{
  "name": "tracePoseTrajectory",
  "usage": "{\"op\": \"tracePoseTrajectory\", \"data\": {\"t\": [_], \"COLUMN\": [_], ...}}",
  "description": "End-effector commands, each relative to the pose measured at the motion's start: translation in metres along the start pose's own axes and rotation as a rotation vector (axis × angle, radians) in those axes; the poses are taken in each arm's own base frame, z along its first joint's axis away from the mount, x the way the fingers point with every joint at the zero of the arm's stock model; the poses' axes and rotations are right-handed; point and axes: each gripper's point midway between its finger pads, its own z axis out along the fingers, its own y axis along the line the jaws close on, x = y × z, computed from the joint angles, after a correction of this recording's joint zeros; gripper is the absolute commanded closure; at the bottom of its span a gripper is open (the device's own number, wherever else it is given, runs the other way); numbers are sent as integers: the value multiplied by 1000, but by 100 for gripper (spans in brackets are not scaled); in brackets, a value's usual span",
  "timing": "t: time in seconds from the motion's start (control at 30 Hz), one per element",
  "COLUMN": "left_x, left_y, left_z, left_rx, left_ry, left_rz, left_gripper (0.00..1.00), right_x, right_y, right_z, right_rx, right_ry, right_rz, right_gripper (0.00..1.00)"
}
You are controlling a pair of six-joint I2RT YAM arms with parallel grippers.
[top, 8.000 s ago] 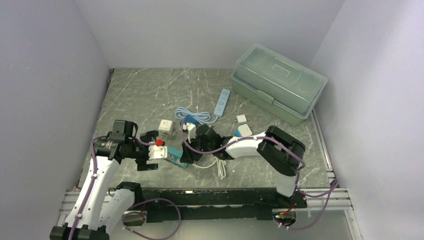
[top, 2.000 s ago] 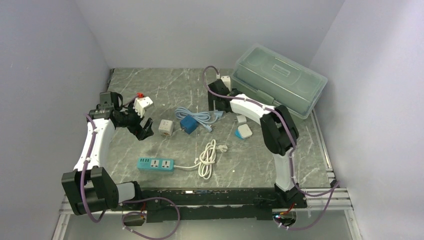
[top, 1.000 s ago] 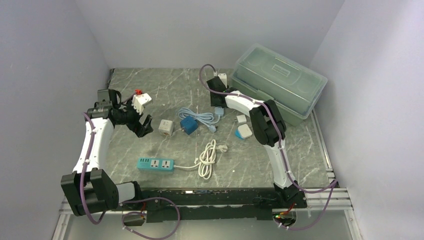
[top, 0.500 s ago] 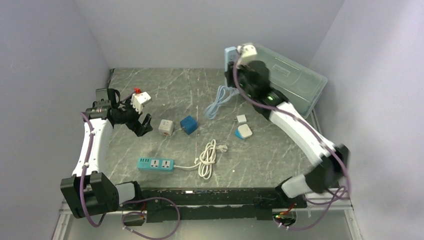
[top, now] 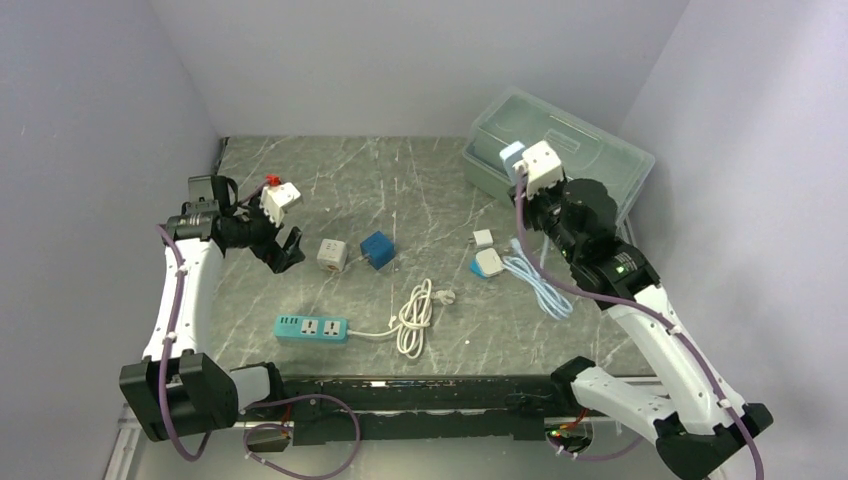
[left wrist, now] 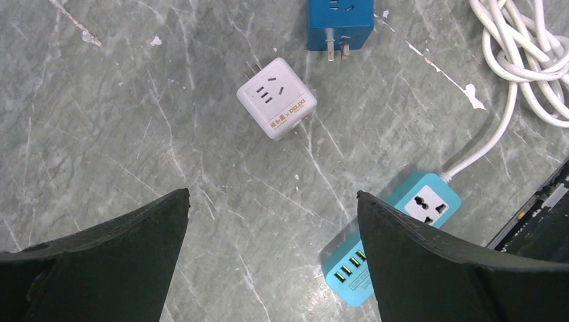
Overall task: Insert the plug
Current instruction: Place the socket at the center of the board.
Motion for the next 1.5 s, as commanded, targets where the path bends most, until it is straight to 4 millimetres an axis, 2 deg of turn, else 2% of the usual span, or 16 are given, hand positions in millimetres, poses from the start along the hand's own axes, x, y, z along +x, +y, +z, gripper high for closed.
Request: {"op": "tracePoseTrajectory", "data": {"t": [0.0,0.1,0.2,0.27,0.33,0.37,0.43,0.6,0.77,0.97,1.23,1.4,1.47], "left_x": [-20,-15,-11,-8,-5,-4,-2,-5,-6,-12,-15,-17,-17], "left_y": [-8,-12,-13,-14,-15,-16,-17,-18,-17,-13,-11,-9,-9], "left_z": [-15,-16,-17,-19,-20,-19,-19,-19,-22,-23,-21,-22,-22], "left_rx": [5,12,9,9,6,7,7,12,9,3,6,4,2], "left_ry": [-54,-40,-19,-8,0,1,2,-5,0,-7,-18,-21,-23], "left_rz": [34,51,74,84,97,99,101,90,96,105,111,116,119], "left_gripper": [0,0,0,0,0,0,0,0,0,0,0,0,0], "right_x": [76,119,152,160,158,159,169,214,251,290,308,314,316], "right_y": [-28,-25,7,41,77,88,103,134,155,180,196,199,197], "right_z": [-14,-24,-33,-43,-57,-61,-66,-69,-71,-93,-101,-82,-74], "right_rx": [87,50,-142,-343,-547,-609,-692,-866,-963,-1097,-1126,-1066,-1028], "right_ry": [285,411,458,411,300,265,254,347,470,629,723,798,820], "right_rz": [-343,-444,-474,-471,-466,-469,-472,-497,-581,-677,-675,-700,-710], "right_gripper": [100,100,100,100,100,100,100,100,100,100,99,90,82]}}
